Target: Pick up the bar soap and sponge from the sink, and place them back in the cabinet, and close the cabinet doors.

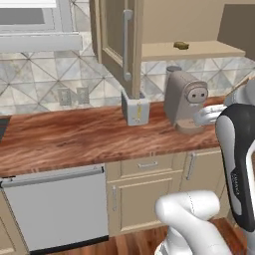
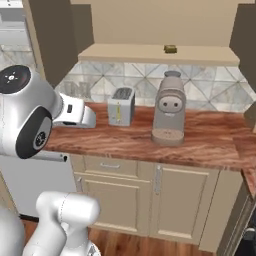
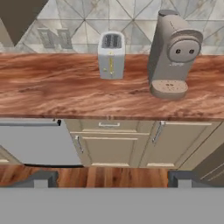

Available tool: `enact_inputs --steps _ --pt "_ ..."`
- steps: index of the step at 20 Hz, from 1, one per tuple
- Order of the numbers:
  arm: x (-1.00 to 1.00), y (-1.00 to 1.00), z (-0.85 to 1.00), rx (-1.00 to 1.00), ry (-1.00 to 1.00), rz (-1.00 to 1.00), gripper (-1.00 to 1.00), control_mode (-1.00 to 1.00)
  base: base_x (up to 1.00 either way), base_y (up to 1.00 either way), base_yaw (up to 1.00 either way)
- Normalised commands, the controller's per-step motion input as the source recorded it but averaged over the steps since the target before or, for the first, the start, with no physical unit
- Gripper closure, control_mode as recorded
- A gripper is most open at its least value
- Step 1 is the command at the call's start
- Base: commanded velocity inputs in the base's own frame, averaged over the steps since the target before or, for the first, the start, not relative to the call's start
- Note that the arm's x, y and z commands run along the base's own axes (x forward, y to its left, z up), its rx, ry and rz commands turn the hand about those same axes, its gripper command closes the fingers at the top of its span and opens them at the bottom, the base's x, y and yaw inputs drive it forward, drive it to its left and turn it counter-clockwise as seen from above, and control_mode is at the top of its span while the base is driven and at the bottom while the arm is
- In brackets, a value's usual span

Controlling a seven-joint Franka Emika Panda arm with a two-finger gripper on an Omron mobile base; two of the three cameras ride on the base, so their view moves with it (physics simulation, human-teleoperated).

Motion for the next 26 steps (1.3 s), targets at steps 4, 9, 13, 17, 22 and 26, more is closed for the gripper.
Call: enact_inputs --steps 4,9,13,17,22,26 --pt "0.00 0.00 0.00 0.00 0.00 0.00 -1.00 1.00 -0.01 1.00 0.00" --pt "0.00 0.00 0.00 0.00 0.00 0.00 -1.00 1.00 0.00 1.00 0.00" --pt "0.00 0.00 0.00 0.00 0.00 0.00 -1.00 1.00 0.00 1.00 0.00" --pt "0.00 0.00 0.00 0.00 0.00 0.00 -1.00 1.00 0.00 1.00 0.00" --pt "0.00 0.00 0.00 0.00 0.00 0.00 -1.00 1.00 0.13 1.00 0.00" --pt "0.00 0.00 0.00 0.00 0.00 0.00 -1.00 1.00 0.38 0.90 0.00"
